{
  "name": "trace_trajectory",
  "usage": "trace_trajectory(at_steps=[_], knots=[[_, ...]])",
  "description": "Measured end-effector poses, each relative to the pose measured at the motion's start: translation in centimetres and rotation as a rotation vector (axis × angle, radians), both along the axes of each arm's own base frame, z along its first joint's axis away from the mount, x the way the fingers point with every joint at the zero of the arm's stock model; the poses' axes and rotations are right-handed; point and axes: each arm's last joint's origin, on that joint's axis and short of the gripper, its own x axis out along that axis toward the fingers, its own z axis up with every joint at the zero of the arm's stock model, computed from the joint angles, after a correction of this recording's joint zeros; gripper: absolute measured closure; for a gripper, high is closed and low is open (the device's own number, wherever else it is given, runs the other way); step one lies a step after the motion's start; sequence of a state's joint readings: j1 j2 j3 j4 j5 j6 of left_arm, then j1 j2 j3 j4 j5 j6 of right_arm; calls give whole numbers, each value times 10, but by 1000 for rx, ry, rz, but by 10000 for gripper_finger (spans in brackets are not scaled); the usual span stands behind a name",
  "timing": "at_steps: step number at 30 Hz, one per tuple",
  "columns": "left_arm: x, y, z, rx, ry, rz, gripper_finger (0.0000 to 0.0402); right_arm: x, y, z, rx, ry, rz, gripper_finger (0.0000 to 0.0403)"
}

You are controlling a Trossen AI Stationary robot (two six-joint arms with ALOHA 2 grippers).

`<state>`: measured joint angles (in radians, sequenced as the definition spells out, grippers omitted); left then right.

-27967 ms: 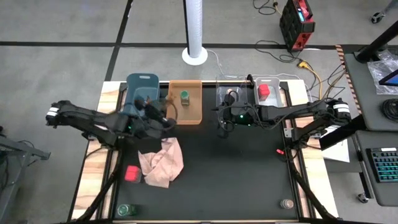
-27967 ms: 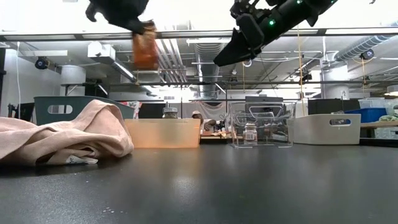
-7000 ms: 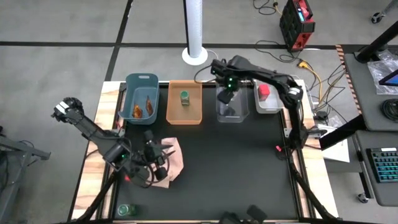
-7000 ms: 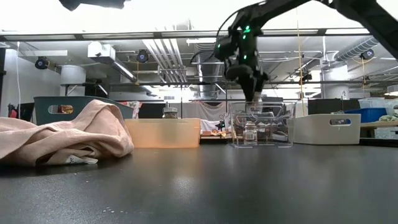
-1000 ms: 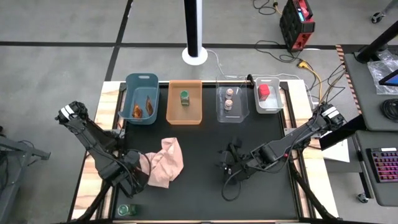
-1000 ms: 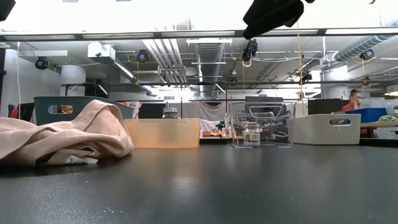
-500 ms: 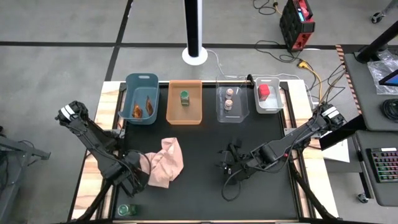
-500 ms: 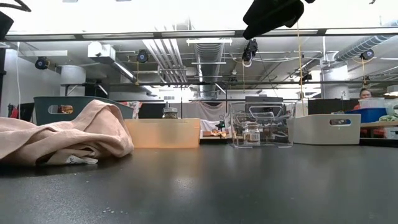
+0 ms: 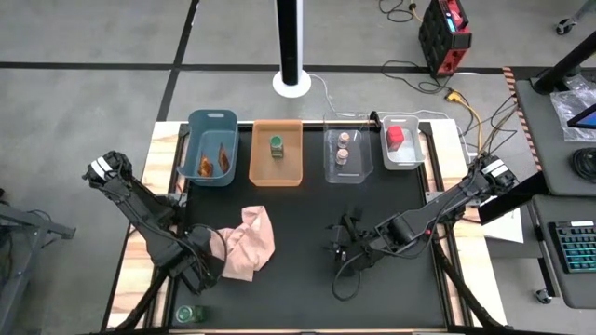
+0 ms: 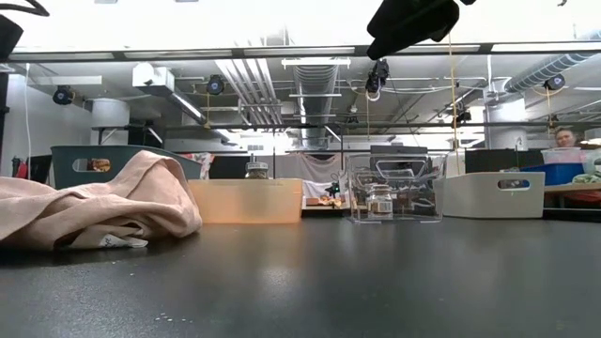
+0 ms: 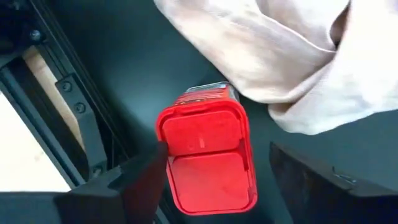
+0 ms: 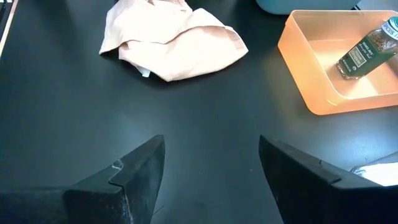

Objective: Sort spices by type
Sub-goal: Put the red seasoning can into the white bin

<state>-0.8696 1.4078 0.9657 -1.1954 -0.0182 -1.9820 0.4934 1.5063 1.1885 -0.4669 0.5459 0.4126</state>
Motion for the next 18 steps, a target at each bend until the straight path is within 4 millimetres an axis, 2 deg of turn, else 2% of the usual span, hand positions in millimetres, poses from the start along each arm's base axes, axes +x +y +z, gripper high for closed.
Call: trace_trajectory(at_steps=[9,18], knots=[[1,-1,2,-6,-4,-1,95,0,0,0,6,-2,-5,146],[1,-1,4,-2,0,-10,95,0,0,0,11,-1,-5,153]])
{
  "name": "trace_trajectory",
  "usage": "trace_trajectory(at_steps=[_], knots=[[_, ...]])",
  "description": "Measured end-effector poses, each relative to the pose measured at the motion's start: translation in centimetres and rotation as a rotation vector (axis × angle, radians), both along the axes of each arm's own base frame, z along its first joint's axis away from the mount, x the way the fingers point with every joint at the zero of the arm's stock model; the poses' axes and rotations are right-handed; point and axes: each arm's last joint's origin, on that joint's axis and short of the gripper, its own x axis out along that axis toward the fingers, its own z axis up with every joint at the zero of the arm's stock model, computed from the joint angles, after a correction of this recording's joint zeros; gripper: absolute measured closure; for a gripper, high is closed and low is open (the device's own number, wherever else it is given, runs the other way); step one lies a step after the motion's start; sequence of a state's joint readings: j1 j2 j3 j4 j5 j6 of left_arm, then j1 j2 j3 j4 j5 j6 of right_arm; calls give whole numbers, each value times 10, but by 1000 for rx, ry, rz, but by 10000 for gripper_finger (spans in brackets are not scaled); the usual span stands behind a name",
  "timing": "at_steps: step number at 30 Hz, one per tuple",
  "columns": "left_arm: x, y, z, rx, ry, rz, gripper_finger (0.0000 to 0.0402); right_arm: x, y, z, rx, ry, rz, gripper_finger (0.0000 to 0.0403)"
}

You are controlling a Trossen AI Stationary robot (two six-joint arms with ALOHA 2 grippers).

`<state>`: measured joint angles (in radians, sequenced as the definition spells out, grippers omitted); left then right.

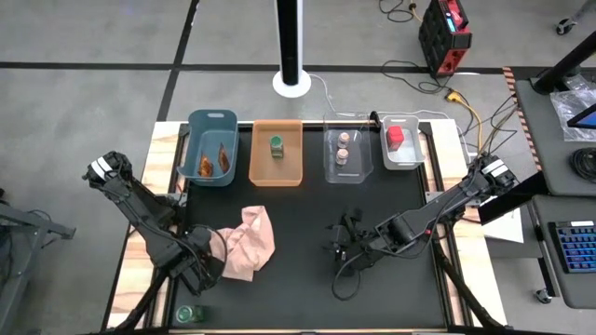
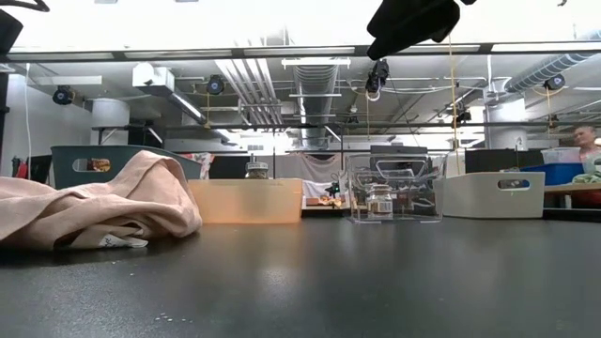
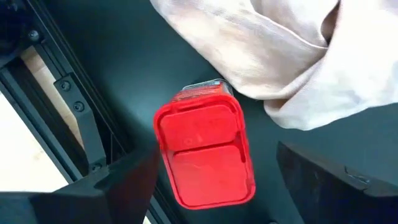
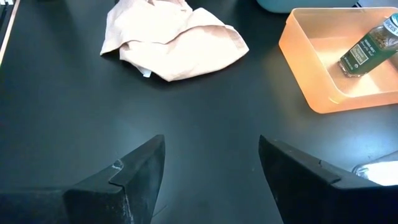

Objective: Sort spices by type
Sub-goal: Put the red seasoning can into the white bin

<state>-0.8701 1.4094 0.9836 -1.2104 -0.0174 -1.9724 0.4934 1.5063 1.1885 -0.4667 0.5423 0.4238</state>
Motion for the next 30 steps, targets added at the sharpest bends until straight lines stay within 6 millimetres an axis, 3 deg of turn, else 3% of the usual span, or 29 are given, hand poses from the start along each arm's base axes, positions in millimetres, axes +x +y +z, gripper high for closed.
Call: trace_trajectory(at_steps=[8,17,21,26,30], knots=[[-1,-1,-1,8,7,-9,95,0,0,0,9,-1,-8,145],[3,-10,-21,48,43,-42,100,-1,-1,-3,7,6,-10,149],[7,-16,-32,52,65,-74,134,-1,-1,-3,7,6,-10,156],[9,-18,-36,61,85,-95,210,-1,-1,-3,15,3,-16,152],[6,-17,-33,58,80,-104,209,-1,0,-3,17,-1,-16,149]])
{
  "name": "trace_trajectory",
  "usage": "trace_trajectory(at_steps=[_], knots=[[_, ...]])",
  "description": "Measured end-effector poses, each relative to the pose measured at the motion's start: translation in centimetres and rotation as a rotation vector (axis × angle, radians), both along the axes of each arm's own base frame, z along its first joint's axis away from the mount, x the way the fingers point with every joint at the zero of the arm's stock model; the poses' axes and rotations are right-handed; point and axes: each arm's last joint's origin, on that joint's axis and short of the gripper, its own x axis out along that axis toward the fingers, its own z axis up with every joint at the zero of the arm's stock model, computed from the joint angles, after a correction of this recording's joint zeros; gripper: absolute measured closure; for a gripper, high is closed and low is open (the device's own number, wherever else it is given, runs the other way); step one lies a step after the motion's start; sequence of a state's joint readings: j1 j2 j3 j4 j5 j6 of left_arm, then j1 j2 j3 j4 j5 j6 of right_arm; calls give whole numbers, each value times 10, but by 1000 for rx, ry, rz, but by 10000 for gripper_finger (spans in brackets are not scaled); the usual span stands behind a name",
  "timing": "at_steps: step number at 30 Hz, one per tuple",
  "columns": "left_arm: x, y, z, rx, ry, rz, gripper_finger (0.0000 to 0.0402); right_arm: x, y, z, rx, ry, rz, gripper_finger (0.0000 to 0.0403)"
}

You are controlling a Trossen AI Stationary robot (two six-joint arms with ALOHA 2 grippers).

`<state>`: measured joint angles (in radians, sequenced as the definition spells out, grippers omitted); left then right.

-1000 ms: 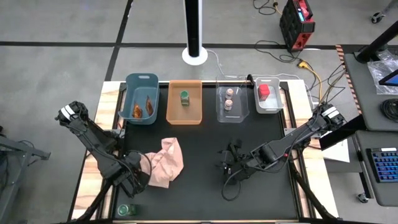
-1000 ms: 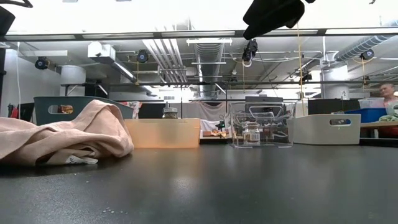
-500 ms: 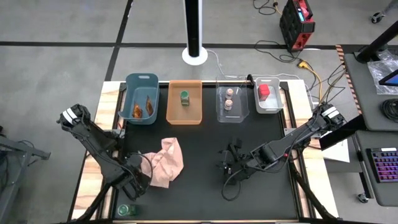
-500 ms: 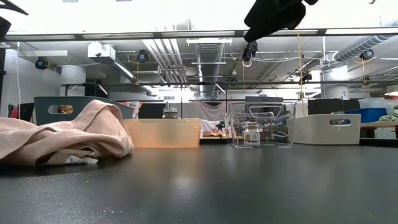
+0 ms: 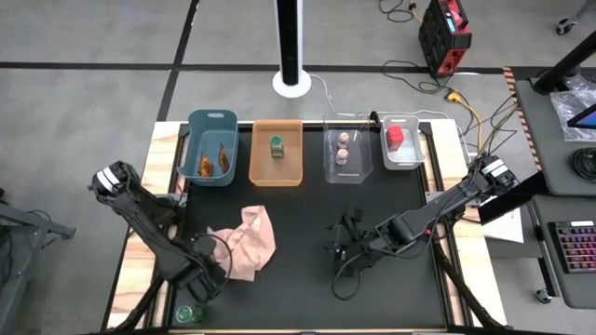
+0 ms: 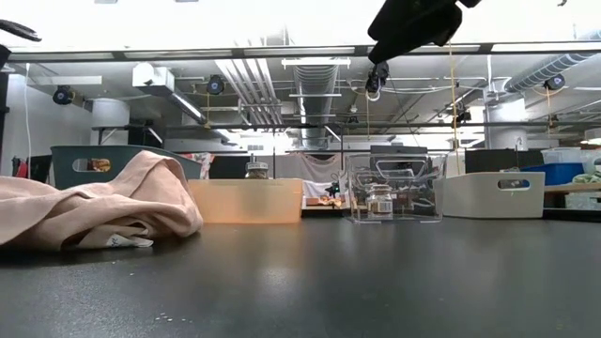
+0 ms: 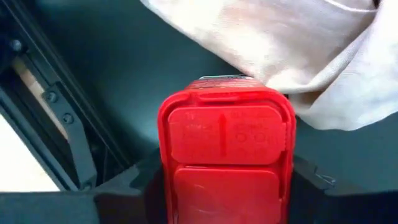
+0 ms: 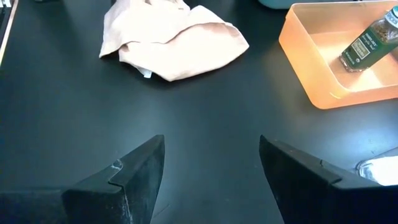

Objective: Sort spices by type
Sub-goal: Put the red seasoning can into the white bin

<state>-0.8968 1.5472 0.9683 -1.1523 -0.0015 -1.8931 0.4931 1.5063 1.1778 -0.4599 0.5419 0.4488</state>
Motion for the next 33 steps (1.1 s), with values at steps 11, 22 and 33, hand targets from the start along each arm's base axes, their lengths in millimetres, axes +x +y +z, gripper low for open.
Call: trace_trajectory(at_steps=[11,22,33], knots=[[19,-33,76,81,-335,-293,209,14,39,-16,-109,-194,249,171],[79,-89,112,503,-547,-693,209,67,75,-20,-160,-419,318,115],[108,-124,102,646,-518,-852,209,98,87,-20,-211,-427,384,62]])
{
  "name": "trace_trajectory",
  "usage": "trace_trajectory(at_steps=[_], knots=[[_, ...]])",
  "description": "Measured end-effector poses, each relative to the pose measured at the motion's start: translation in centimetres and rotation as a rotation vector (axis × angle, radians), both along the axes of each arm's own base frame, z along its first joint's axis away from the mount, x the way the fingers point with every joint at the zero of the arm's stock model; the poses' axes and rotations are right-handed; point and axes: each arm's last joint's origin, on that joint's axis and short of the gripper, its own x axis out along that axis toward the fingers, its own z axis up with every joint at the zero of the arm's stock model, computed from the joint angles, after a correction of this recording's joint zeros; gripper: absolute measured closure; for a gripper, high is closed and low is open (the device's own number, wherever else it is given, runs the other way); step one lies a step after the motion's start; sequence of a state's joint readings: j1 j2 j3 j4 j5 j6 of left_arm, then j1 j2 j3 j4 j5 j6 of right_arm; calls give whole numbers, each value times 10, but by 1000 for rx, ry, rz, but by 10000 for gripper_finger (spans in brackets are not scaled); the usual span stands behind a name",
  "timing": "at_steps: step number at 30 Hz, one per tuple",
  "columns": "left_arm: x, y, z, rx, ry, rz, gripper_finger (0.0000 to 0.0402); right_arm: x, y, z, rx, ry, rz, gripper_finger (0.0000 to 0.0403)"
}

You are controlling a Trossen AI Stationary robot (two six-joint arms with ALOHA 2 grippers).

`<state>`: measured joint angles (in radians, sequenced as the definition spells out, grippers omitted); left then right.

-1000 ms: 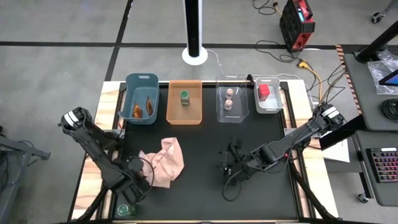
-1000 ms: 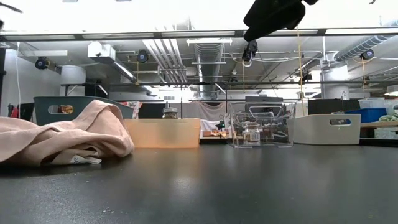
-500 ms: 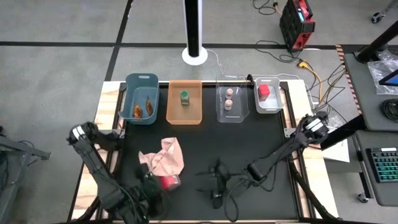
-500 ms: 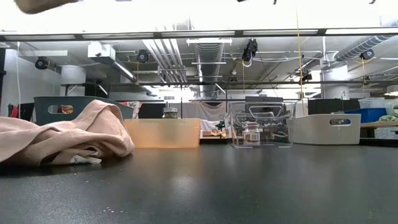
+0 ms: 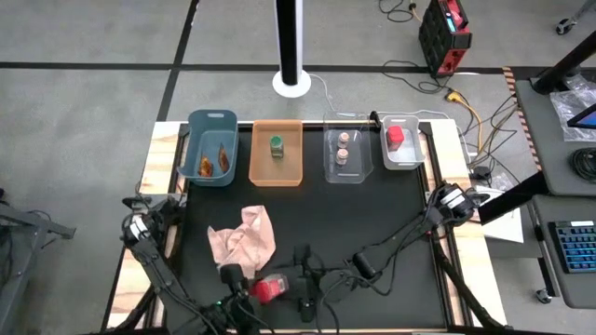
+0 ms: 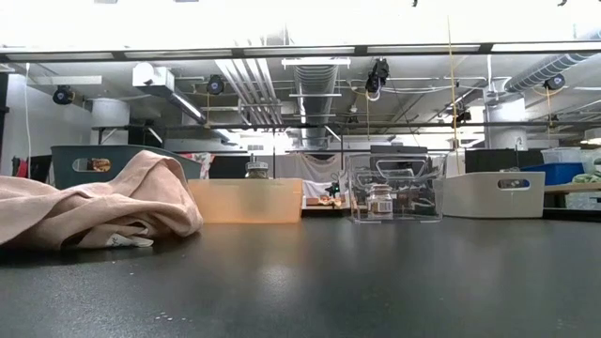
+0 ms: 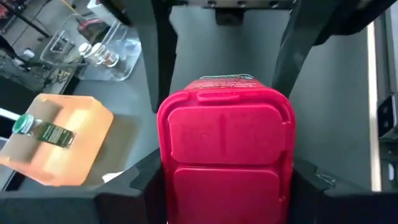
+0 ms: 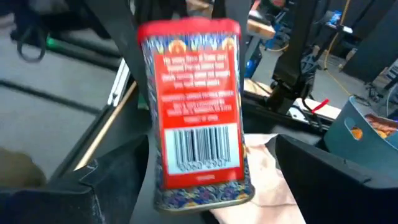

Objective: Sort spices by type
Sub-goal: Put the red seasoning can into the white bin

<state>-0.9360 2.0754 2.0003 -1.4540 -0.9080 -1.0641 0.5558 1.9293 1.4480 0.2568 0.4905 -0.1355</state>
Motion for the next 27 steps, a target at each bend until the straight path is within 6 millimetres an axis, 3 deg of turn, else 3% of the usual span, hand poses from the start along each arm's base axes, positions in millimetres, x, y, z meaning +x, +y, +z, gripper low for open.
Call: trace_trajectory(at_steps=[5,12,19,27], knots=[[6,-8,1,5,2,-26,207,0,1,-1,3,28,77,91],[8,-9,2,20,-12,-26,200,0,2,-1,1,29,97,208],[9,-8,2,72,-83,-11,157,-3,-1,-2,-9,79,69,215],[6,-3,4,152,-103,-9,124,-22,-12,2,-52,231,-117,215]])
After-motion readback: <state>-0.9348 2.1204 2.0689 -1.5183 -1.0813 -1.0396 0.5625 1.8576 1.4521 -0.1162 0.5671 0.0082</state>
